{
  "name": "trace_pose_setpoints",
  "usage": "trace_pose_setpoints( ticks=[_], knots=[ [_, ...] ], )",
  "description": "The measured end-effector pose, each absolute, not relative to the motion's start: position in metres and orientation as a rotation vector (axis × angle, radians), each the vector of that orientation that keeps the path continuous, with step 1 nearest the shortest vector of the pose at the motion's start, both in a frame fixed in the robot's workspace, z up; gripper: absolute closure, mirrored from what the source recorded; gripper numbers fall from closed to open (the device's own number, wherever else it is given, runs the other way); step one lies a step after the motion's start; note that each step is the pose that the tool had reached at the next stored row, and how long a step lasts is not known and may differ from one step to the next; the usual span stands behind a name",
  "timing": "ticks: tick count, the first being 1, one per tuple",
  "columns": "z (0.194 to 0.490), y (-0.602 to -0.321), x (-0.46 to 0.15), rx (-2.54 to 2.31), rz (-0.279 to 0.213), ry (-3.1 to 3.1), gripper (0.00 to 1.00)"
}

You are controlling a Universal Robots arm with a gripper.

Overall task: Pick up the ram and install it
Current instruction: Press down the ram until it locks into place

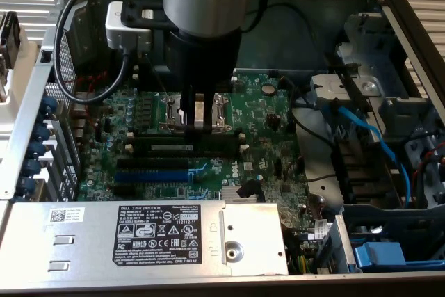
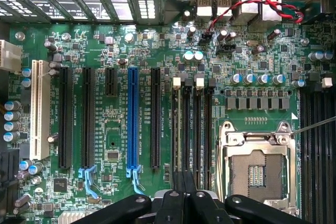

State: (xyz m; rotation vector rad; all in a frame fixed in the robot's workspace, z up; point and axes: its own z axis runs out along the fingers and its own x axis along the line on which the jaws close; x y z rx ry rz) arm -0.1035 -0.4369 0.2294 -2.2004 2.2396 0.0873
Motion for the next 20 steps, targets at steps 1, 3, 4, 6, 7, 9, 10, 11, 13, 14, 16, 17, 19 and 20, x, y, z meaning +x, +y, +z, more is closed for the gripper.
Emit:
trace_pose_setpoints(
  ticks=[1,3,4,6,7,9,10,11,13,14,16,17,19,20],
  knots=[
    [0.2294,-0.4369,-0.1035,-2.201,0.087,2.24,0.9],
    [0.2292,-0.4369,-0.1035,-2.2,0.087,2.24,0.9],
    [0.2291,-0.4368,-0.1035,-2.2,0.087,2.24,0.9],
    [0.2289,-0.4369,-0.1035,-2.2,0.087,2.239,0.9],
    [0.2288,-0.4369,-0.1035,-2.2,0.087,2.24,0.9],
    [0.2288,-0.4369,-0.1035,-2.201,0.087,2.24,0.9],
    [0.2287,-0.4369,-0.1035,-2.2,0.087,2.24,0.9],
    [0.2287,-0.4368,-0.1035,-2.2,0.087,2.24,0.9],
    [0.2286,-0.4368,-0.1035,-2.2,0.087,2.24,0.9],
    [0.2285,-0.4368,-0.1035,-2.2,0.087,2.24,0.9],
    [0.2285,-0.4369,-0.1035,-2.201,0.087,2.24,0.9],
    [0.2284,-0.4369,-0.1035,-2.201,0.087,2.24,0.9],
    [0.2282,-0.4368,-0.1036,-2.2,0.087,2.24,0.9],
    [0.2282,-0.4369,-0.1036,-2.2,0.087,2.24,0.9]
  ],
)
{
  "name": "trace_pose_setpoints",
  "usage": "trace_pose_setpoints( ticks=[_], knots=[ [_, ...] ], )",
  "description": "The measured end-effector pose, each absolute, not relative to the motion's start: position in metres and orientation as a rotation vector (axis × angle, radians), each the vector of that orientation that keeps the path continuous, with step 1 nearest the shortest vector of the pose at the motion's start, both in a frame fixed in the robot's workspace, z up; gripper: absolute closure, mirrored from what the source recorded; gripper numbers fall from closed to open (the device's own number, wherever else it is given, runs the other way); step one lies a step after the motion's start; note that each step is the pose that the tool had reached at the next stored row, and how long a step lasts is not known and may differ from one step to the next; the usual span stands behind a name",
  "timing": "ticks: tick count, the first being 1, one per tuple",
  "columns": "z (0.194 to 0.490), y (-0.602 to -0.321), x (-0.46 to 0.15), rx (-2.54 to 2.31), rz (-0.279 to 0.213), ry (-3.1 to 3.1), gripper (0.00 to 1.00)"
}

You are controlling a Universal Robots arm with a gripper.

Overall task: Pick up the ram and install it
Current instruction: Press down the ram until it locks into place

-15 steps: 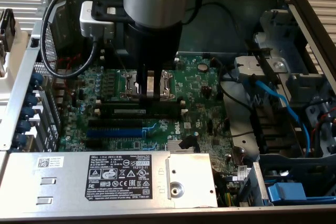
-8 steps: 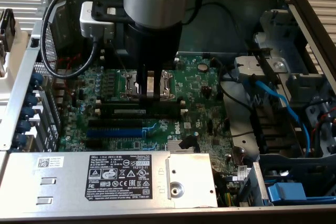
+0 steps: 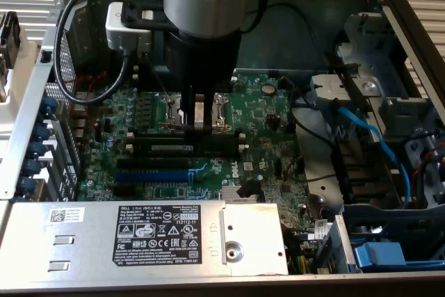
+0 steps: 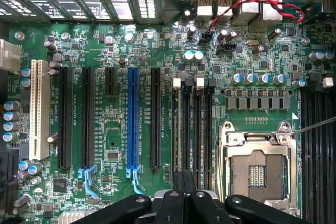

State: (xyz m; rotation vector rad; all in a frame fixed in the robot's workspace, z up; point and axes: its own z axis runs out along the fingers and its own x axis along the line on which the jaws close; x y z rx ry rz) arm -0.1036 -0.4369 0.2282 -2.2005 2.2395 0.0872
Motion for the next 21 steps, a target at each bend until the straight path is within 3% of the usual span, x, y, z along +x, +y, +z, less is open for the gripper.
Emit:
trace_pose_setpoints(
  ticks=[21],
  knots=[
    [0.2237,-0.4369,-0.1042,-2.201,0.087,2.24,0.9]
  ],
)
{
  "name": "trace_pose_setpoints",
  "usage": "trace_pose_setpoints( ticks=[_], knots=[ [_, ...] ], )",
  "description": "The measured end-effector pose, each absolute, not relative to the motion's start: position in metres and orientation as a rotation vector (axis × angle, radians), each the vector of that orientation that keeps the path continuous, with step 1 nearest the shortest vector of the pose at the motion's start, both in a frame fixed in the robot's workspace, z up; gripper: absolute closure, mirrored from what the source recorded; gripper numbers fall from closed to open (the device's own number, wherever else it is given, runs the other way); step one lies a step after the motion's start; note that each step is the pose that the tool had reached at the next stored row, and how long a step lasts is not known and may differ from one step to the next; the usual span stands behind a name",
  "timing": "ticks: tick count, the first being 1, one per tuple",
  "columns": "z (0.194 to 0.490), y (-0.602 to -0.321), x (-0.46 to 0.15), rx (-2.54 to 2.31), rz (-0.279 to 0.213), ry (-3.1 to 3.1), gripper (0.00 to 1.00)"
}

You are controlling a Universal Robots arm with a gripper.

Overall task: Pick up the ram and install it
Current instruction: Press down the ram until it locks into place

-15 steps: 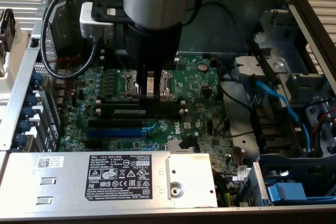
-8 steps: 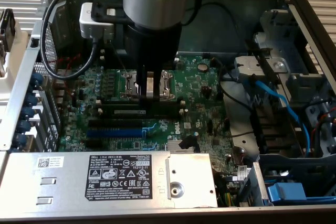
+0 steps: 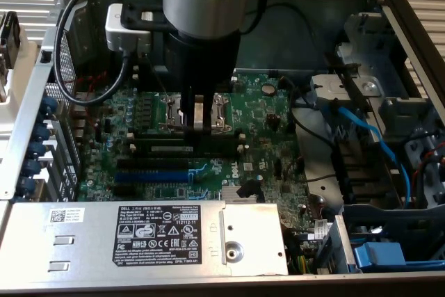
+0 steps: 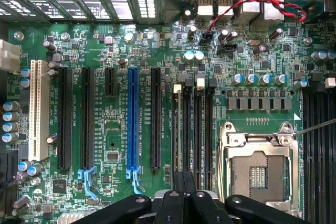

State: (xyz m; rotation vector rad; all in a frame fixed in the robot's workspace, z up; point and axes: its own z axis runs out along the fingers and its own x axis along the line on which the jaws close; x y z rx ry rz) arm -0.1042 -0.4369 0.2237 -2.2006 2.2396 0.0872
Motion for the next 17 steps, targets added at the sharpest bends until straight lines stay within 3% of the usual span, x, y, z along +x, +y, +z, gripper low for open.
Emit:
trace_pose_setpoints(
  ticks=[17],
  knots=[
    [0.2267,-0.4367,-0.1042,-2.2,0.088,2.239,0.9]
  ],
)
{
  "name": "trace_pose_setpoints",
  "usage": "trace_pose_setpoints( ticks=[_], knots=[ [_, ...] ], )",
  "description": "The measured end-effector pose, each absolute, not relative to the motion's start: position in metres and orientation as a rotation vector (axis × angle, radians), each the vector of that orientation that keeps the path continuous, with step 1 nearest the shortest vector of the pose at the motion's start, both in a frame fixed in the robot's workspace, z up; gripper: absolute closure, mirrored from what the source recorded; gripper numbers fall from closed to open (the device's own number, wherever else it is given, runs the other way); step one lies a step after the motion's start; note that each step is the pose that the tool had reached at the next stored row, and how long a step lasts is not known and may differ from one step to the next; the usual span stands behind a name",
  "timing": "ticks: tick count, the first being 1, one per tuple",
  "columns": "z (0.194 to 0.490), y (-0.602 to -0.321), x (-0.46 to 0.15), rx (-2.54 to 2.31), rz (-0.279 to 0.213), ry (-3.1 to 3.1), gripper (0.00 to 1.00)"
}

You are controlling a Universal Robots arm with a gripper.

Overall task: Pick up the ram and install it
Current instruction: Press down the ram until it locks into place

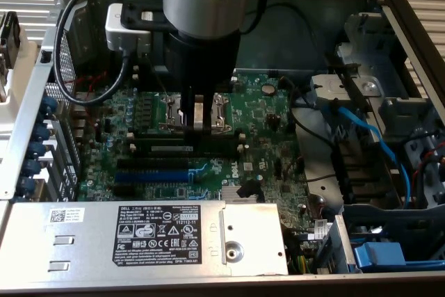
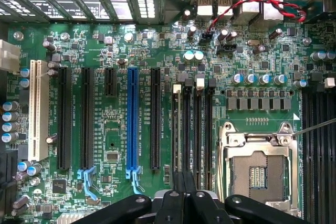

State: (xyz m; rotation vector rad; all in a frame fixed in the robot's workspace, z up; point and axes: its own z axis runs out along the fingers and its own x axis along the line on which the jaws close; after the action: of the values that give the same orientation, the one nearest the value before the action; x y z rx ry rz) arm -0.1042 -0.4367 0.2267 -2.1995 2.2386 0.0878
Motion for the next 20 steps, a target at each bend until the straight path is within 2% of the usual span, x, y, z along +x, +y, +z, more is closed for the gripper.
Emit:
trace_pose_setpoints(
  ticks=[7,20],
  knots=[
    [0.243,-0.437,-0.104,-2.2,0.087,2.239,0.9],
    [0.244,-0.437,-0.104,-2.2,0.087,2.24,0.9]
  ],
)
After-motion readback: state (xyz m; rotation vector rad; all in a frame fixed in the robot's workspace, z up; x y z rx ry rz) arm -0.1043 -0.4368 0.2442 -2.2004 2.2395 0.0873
